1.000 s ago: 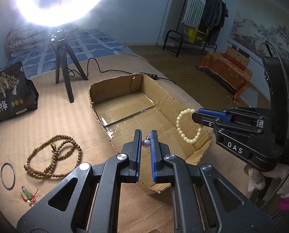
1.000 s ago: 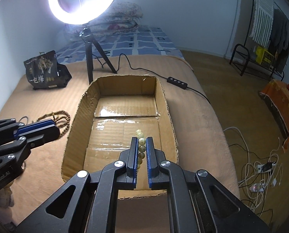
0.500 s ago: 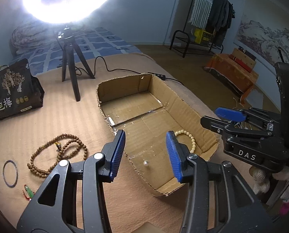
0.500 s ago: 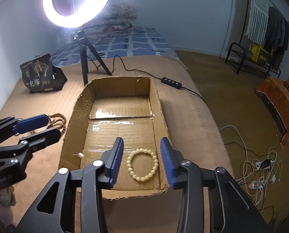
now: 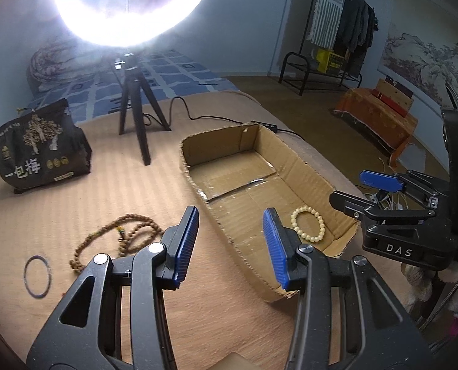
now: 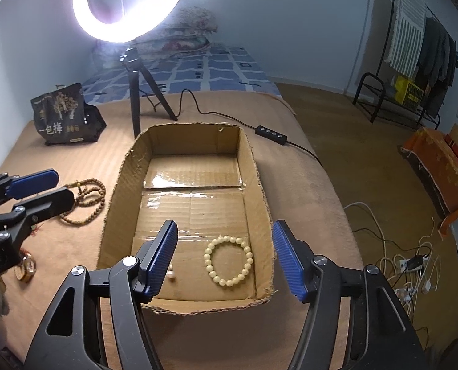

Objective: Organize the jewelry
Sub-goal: 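Open both grippers to drop the bracelet and pearl into the box, then grasp the green jade pendant with the left gripper while the right grasps the watch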

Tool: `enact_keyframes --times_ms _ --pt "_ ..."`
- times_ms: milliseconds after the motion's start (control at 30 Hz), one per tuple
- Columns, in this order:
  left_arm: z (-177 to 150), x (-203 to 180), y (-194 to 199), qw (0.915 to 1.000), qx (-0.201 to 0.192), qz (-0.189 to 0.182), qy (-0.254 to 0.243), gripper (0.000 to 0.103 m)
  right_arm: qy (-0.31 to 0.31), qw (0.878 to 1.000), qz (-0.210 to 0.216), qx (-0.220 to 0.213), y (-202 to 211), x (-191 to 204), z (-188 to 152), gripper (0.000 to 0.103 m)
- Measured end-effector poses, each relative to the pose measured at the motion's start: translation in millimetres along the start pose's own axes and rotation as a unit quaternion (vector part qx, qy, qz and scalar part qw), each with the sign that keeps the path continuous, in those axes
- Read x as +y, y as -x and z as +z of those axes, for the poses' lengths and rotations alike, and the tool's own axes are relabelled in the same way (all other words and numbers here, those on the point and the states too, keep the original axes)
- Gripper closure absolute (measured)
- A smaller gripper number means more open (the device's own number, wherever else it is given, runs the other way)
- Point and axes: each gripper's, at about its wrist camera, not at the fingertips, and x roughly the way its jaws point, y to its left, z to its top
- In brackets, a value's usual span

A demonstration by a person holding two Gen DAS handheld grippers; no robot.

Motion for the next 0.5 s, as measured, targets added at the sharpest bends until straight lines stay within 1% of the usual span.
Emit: enact_keyframes --times_ms 233,433,500 --pt "-1 30 23 0.9998 -0.006 0.017 0.001 0.059 0.008 1.0 0.016 -0.014 10 19 3 0.04" --pt "2 71 55 0.9993 -0.015 0.035 0.0 0.059 0.024 0.999 0.036 -0.025 17 46 5 0.04" --pt "0 88 65 0.999 -0.02 0.039 0.006 0.059 0.029 0.998 0.045 -0.027 20 56 6 0.04"
